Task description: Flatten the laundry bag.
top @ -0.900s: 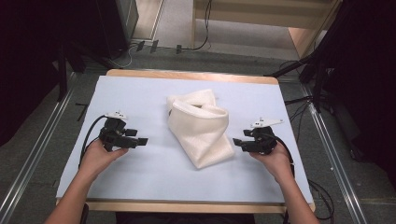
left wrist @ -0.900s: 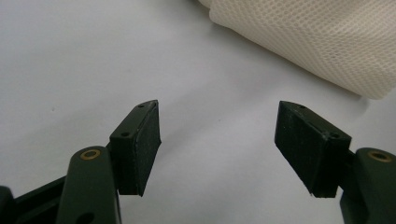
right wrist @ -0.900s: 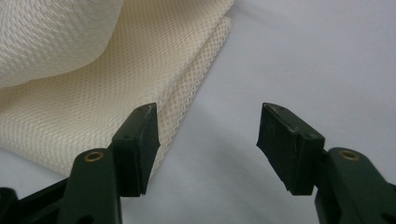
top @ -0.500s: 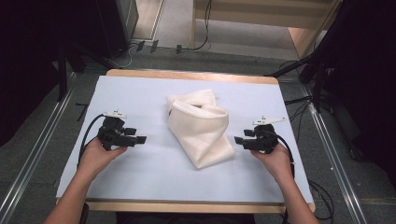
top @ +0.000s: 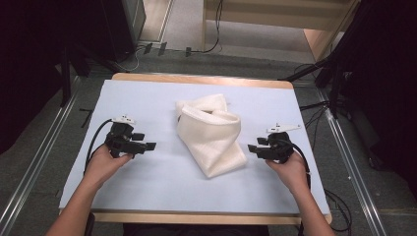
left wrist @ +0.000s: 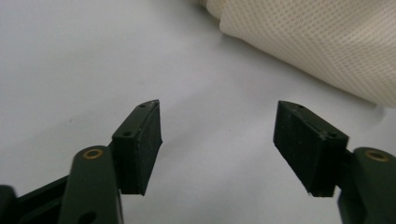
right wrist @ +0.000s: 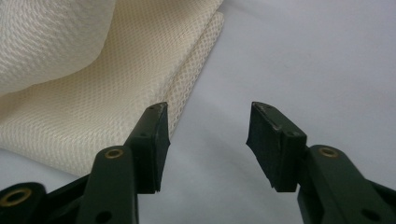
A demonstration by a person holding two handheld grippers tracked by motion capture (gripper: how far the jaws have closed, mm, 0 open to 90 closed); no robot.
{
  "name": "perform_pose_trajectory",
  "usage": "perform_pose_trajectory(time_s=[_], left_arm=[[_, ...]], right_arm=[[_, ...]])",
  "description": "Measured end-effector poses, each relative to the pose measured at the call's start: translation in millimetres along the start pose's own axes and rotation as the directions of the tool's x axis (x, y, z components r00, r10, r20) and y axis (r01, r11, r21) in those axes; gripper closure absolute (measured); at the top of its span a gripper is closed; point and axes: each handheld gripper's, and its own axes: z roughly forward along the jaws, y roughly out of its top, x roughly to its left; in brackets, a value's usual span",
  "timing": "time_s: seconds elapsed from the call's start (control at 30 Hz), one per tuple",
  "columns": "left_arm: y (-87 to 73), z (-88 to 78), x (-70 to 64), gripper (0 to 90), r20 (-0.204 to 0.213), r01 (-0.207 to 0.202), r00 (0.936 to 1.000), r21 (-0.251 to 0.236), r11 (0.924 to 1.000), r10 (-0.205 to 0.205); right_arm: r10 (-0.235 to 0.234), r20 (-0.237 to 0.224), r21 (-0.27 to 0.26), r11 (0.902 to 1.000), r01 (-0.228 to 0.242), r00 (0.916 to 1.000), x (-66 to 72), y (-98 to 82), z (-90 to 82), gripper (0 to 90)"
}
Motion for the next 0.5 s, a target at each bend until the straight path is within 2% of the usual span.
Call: perform_pose_trajectory(time_s=[0.07, 0.13, 0.23, 0.27, 0.37, 0.4, 0.5], left_arm=[[1.6, 0.0, -0.7, 21.7, 0.034, -0.02, 0.9992, -0.014, 0.9997, 0.02], [2.4, 0.3, -1.0, 19.0, 0.034, -0.01, 0.9994, -0.007, 0.9999, 0.01], [2.5, 1.5, 0.1, 19.2, 0.028, -0.002, 0.9996, 0.014, 0.9999, 0.002], [2.2, 2.1, 0.7, 19.1, 0.038, 0.005, 0.9993, 0.023, 0.9997, -0.006], [2.4, 1.5, 1.0, 19.8, 0.055, 0.008, 0.9985, 0.025, 0.9997, -0.009], [2.2, 1.1, 1.0, 23.1, 0.063, 0.004, 0.998, 0.024, 0.9997, -0.005], [1.9, 1.2, 0.9, 23.3, 0.064, 0.003, 0.9979, 0.026, 0.9997, -0.005]], right_arm=[[0.005, -0.005, 0.005, 1.0, -0.005, 1.0, -0.2, -0.8, -0.5, 50.6], [0.007, -0.012, 0.007, 1.0, -0.007, 0.9999, -0.4, -1.4, -0.6, 49.9], [0.006, -0.016, 0.0, 1.0, -0.006, 0.9999, -0.9, -1.4, -2.1, 49.9], [0.01, -0.013, -0.009, 0.9999, -0.01, 0.9999, -1.1, -1.1, -2.7, 50.2], [0.006, -0.006, -0.014, 0.9999, -0.006, 1.0, -1.4, -0.4, -4.1, 51.5], [0.008, -0.006, -0.013, 0.9999, -0.008, 1.0, -1.4, 0.4, -4.6, 52.8], [0.01, -0.012, -0.015, 0.9998, -0.01, 0.9999, -1.4, 1.2, -4.4, 54.3]])
